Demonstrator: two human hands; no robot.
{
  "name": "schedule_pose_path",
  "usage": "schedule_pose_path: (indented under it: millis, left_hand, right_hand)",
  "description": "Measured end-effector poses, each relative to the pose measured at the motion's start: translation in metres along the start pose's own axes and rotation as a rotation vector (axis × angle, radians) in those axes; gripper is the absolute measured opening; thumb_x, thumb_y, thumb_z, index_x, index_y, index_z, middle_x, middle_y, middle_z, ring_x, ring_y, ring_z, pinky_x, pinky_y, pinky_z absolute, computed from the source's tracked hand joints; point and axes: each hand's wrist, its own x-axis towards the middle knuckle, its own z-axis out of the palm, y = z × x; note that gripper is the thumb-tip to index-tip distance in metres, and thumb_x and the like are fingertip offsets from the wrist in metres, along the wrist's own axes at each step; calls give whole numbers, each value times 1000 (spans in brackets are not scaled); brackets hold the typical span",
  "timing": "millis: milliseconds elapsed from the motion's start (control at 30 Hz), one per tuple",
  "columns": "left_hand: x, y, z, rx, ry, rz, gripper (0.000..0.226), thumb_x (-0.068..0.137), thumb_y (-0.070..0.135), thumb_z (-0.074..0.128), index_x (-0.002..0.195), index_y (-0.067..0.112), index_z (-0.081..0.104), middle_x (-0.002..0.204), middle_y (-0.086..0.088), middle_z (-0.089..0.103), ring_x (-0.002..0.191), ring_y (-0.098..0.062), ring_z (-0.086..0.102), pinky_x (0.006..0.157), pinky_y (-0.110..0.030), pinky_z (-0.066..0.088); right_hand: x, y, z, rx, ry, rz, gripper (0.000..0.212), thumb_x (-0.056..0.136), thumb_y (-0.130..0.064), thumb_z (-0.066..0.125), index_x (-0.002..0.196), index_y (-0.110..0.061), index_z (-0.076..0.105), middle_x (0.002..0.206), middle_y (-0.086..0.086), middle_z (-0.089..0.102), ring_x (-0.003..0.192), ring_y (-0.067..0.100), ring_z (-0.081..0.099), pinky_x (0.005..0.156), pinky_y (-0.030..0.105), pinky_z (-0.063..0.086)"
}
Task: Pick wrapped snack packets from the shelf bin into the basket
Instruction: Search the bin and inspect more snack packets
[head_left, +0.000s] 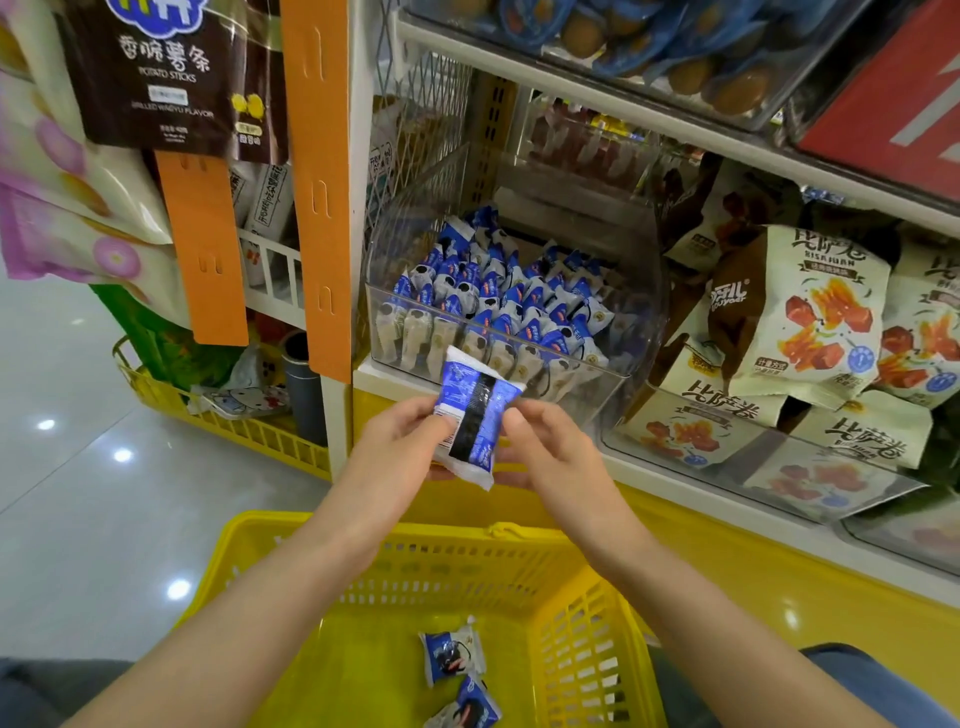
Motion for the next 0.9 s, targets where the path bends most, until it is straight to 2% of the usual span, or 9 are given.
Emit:
schedule_pose_path:
  millis: [67,167,267,433,533,600,733,800,900]
  left_hand:
    - [-1,-4,3,107,-40,48,19,93,13,49,106,21,61,94,8,68,78,-3,64,64,-13,51]
    - [-1,-13,2,446,88,284,35,89,16,57,121,25,47,109,12,54,93,-2,53,70,-7,40]
    - [-5,-16,1,629,106,484,34,84,27,62,112,33,44,109,17,47,96,3,46,75,-3,37]
    - [-5,-17,-2,708,80,511,29,83,36,61,108,35,47,102,22,49,89,10,49,67,-6,41]
    - [-7,-14,-3,751,43,530,27,88,34,54,114,29,51,105,15,57,88,0,53,71,-14,46]
    - [-8,-13,-2,781,29,552,25,93,30,48,116,23,52,105,6,63,89,-8,58,72,-24,50]
    - [-7,-14,-2,936,39,535,28,98,22,37,124,18,45,103,-4,63,85,-19,59,67,-31,47]
    - [-6,-15,-2,953,45,519,26,98,20,37,123,18,43,94,-2,60,79,-19,56,62,-30,44]
    - [-5,-16,-3,846,79,514,22,97,18,38,116,17,49,80,3,55,67,-13,52,53,-22,37]
  right_hand:
    - [0,-2,-2,148,-45,78,24,96,-26,46,108,-12,61,98,2,72,84,12,69,68,24,56]
    - [-1,-1,1,136,11,55,13,94,-21,51,101,-17,61,101,6,70,84,16,69,70,28,58]
    - [-2,3,4,81,26,-16,7,92,-16,53,96,-20,57,92,0,69,74,6,68,58,20,55]
    - [-4,9,8,-8,6,-45,15,94,-20,49,106,-15,57,94,3,71,79,10,70,62,24,57]
    - [-5,12,7,-90,32,-99,20,92,-23,52,110,-14,58,95,3,70,79,10,69,63,28,58]
    - [-8,14,8,-191,49,-149,19,91,-28,54,105,-16,58,91,1,70,77,9,68,63,29,59]
    - [-9,16,10,-358,77,-204,19,89,-36,53,95,-18,56,85,-3,69,71,7,66,61,29,57]
    - [-8,16,11,-415,78,-211,21,89,-40,51,93,-19,53,83,-5,68,69,7,67,62,33,57]
    - [-7,14,10,-430,75,-256,11,89,-40,50,82,-33,46,77,-12,63,69,5,65,59,30,56]
